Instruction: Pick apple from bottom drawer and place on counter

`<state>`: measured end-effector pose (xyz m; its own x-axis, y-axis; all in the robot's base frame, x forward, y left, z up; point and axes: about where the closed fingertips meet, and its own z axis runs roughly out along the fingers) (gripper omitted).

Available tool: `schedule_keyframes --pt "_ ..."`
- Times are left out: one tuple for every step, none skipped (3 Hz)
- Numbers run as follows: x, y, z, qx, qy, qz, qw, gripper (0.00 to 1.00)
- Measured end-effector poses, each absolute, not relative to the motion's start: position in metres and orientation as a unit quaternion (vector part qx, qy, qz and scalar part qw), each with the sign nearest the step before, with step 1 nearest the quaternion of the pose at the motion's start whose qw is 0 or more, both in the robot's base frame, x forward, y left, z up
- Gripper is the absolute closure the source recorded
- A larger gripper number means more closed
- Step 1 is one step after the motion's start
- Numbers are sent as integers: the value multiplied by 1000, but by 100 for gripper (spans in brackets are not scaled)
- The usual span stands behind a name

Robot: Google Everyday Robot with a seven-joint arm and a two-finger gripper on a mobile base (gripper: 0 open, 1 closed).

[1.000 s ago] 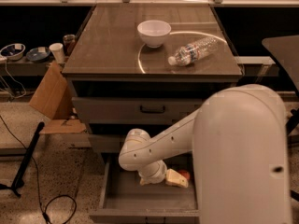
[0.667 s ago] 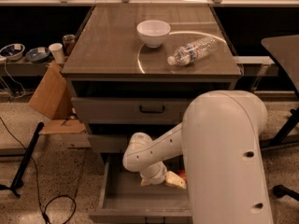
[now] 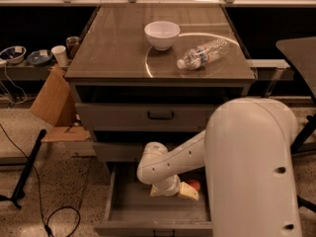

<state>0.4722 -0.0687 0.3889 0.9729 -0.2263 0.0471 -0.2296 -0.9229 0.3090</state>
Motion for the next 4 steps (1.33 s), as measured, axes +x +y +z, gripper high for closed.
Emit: schedule_keyframes --pt "488 -85 380 991 -103 36 79 0" --pt "502 -88 373 994 -95 52 34 0" --pt "522 -79 360 993 -98 64 0 0" --pt "559 -56 315 990 -103 96 0 0"
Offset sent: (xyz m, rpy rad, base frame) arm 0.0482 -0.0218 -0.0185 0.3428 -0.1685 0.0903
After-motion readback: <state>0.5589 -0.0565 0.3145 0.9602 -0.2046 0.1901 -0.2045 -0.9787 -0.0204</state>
